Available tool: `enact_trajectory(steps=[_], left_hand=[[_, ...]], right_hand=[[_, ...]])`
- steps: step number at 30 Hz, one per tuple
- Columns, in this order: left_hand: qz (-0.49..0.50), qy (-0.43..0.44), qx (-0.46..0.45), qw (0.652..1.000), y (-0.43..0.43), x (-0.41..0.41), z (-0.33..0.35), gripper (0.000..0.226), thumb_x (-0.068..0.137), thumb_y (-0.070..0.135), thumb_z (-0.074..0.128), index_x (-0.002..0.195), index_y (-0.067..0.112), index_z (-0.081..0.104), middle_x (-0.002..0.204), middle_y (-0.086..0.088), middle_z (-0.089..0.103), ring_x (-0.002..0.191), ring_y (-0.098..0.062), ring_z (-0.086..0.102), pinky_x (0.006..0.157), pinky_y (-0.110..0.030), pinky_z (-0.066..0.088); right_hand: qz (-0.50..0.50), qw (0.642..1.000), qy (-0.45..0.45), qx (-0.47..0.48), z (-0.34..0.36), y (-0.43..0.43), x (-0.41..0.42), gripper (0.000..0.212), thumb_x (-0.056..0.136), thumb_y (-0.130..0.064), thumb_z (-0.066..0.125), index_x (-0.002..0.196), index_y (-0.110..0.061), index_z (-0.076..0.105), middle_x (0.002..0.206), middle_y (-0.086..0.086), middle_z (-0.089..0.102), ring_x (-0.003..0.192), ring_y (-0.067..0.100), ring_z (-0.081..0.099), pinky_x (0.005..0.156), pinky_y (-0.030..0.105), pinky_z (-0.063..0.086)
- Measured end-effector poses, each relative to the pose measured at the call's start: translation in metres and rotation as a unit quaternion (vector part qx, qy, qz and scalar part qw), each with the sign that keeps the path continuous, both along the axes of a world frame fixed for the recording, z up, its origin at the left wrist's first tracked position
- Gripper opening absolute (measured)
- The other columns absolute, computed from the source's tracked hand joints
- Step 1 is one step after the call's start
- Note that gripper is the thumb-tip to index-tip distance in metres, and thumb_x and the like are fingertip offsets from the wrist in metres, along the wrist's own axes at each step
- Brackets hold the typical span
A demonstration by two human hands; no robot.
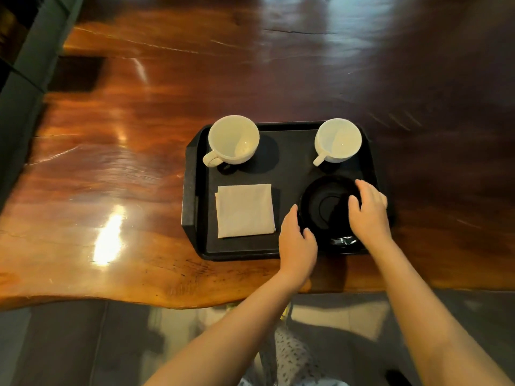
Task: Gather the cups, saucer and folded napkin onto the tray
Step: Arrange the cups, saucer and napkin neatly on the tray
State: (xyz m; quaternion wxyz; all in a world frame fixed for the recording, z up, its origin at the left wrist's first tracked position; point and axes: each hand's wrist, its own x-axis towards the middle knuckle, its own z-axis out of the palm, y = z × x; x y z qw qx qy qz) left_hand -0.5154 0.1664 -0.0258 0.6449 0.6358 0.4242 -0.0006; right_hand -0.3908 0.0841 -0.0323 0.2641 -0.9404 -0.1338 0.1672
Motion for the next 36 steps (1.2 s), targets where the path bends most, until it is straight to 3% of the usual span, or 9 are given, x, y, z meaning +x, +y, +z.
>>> enact_trajectory(steps=[3, 13, 17, 22, 26, 29, 31, 33, 36], left_hand=[[0.003, 0.008, 0.012, 1.0, -0.007, 0.007, -0.003, 0.056, 0.095, 0.002, 0.04, 0.148, 0.016, 0.027, 0.155, -0.001, 0.031, 0.143, -0.014, 0.029, 0.118, -0.034, 0.028], [0.033, 0.013, 0.029, 0.999, -0.007, 0.014, -0.003, 0.057, 0.094, -0.001, 0.042, 0.147, 0.016, 0.029, 0.154, 0.0, 0.032, 0.143, -0.015, 0.03, 0.118, -0.034, 0.028], [0.036, 0.012, 0.038, 0.999, -0.004, 0.016, -0.002, 0.058, 0.093, -0.002, 0.043, 0.147, 0.016, 0.029, 0.155, -0.001, 0.031, 0.143, -0.015, 0.028, 0.118, -0.034, 0.027], [-0.013, -0.011, 0.135, 0.991, 0.007, 0.024, 0.012, 0.061, 0.094, 0.003, 0.045, 0.149, 0.017, 0.022, 0.159, 0.002, 0.02, 0.146, -0.01, 0.016, 0.116, -0.023, 0.016], [-0.015, -0.02, 0.148, 0.989, 0.038, 0.074, 0.025, 0.067, 0.092, 0.006, 0.051, 0.15, 0.017, 0.019, 0.158, 0.0, 0.023, 0.145, -0.016, 0.022, 0.118, -0.032, 0.022], [-0.086, 0.02, 0.153, 0.984, 0.056, 0.113, 0.021, 0.076, 0.089, 0.01, 0.058, 0.151, 0.014, 0.015, 0.158, -0.004, 0.024, 0.146, -0.02, 0.021, 0.116, -0.034, 0.024], [-0.139, 0.033, 0.161, 0.977, 0.065, 0.128, 0.014, 0.075, 0.086, 0.009, 0.061, 0.149, 0.013, 0.021, 0.154, -0.008, 0.033, 0.142, -0.025, 0.029, 0.109, -0.035, 0.032], [-0.159, 0.019, 0.176, 0.971, 0.075, 0.134, 0.007, 0.061, 0.084, 0.005, 0.058, 0.141, 0.016, 0.038, 0.139, -0.009, 0.051, 0.131, -0.027, 0.045, 0.092, -0.029, 0.041], [-0.169, 0.002, 0.207, 0.964, 0.093, 0.137, 0.003, 0.051, 0.087, 0.004, 0.056, 0.135, 0.018, 0.048, 0.134, -0.005, 0.057, 0.125, -0.022, 0.05, 0.088, -0.022, 0.035]], right_hand=[[-0.014, 1.0, -0.005, 0.008, -0.003, -0.003, 0.0, 0.045, 0.098, -0.011, 0.038, 0.142, -0.004, 0.035, 0.149, 0.011, 0.037, 0.141, 0.027, 0.023, 0.114, 0.034, 0.023], [-0.046, 0.997, 0.028, 0.06, -0.009, -0.001, -0.003, 0.046, 0.098, -0.013, 0.037, 0.143, -0.008, 0.035, 0.152, 0.006, 0.035, 0.143, 0.025, 0.019, 0.115, 0.041, 0.027], [-0.047, 0.996, 0.037, 0.066, -0.006, 0.001, -0.006, 0.047, 0.098, -0.013, 0.038, 0.144, -0.008, 0.034, 0.153, 0.006, 0.033, 0.143, 0.024, 0.018, 0.114, 0.038, 0.026], [-0.055, 0.993, 0.065, 0.086, 0.005, -0.002, 0.009, 0.05, 0.098, -0.015, 0.039, 0.146, -0.01, 0.029, 0.153, 0.008, 0.031, 0.144, 0.022, 0.023, 0.113, 0.033, 0.025], [-0.075, 0.978, 0.125, 0.152, 0.011, 0.012, 0.058, 0.054, 0.096, -0.006, 0.035, 0.148, -0.014, 0.023, 0.155, 0.005, 0.03, 0.142, 0.018, 0.029, 0.114, 0.031, 0.025], [-0.048, 0.971, 0.163, 0.169, 0.007, 0.028, 0.085, 0.068, 0.088, 0.006, 0.036, 0.149, -0.018, 0.022, 0.154, 0.003, 0.031, 0.142, 0.018, 0.029, 0.116, 0.034, 0.025], [-0.028, 0.971, 0.156, 0.181, 0.002, 0.035, 0.09, 0.072, 0.082, 0.009, 0.039, 0.146, -0.02, 0.028, 0.147, 0.0, 0.04, 0.136, 0.015, 0.035, 0.112, 0.032, 0.029], [-0.029, 0.968, 0.145, 0.203, 0.0, 0.037, 0.087, 0.069, 0.081, 0.01, 0.045, 0.142, -0.021, 0.034, 0.141, 0.001, 0.046, 0.13, 0.014, 0.04, 0.106, 0.03, 0.034], [-0.029, 0.957, 0.158, 0.243, -0.007, 0.035, 0.083, 0.066, 0.081, 0.005, 0.059, 0.139, -0.018, 0.037, 0.139, 0.005, 0.048, 0.126, 0.018, 0.047, 0.101, 0.031, 0.043]])
